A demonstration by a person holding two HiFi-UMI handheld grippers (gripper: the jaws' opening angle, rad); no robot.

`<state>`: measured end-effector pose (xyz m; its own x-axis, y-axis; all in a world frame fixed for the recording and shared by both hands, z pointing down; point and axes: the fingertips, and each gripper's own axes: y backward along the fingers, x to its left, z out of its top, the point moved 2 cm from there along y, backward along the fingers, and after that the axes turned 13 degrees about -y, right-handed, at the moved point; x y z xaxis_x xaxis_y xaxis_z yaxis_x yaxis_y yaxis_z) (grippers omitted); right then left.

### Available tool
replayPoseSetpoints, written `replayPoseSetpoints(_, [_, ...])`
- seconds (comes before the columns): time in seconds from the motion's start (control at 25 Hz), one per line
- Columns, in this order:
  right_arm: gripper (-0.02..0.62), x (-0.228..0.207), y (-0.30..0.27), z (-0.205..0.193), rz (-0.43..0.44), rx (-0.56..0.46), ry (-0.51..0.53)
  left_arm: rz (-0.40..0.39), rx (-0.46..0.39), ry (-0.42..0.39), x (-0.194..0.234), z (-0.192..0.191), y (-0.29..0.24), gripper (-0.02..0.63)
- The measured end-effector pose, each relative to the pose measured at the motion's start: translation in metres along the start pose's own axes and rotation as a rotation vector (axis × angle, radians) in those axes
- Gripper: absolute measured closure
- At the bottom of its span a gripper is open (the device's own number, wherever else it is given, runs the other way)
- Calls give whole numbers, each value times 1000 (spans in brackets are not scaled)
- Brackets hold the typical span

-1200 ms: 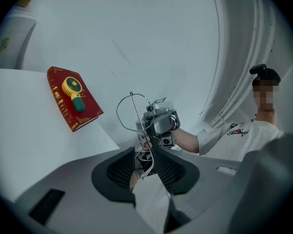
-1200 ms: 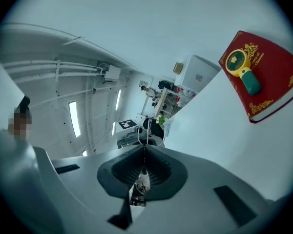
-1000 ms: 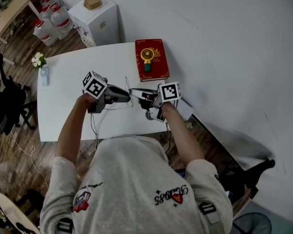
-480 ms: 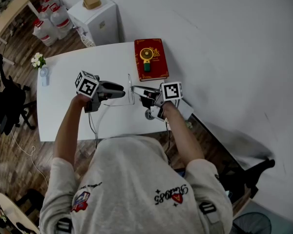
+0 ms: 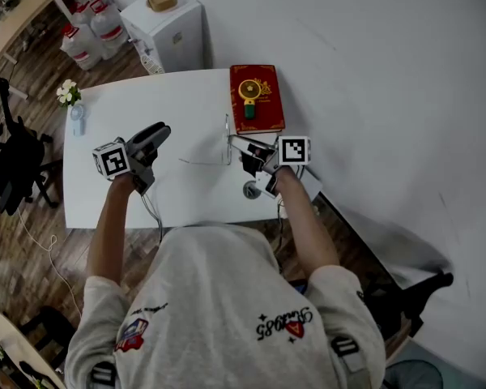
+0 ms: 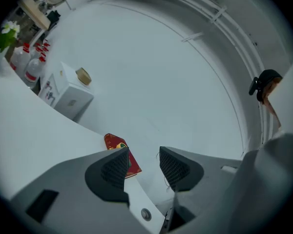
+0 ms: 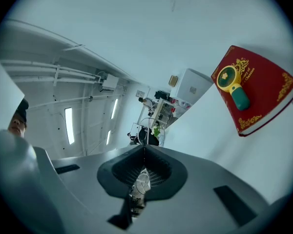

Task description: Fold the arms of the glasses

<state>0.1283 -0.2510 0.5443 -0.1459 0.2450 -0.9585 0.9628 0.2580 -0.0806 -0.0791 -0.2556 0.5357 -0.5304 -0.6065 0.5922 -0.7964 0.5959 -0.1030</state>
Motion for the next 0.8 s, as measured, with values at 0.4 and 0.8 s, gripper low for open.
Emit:
replayPoseSetpoints(0.4, [588, -3, -4, 29, -25, -107, -3, 95, -261, 214, -11, -31, 25, 426])
replayPoseSetpoints(0.8, [588, 4, -7, 31, 10, -141, 7, 30, -264, 297, -41, -65, -10, 428])
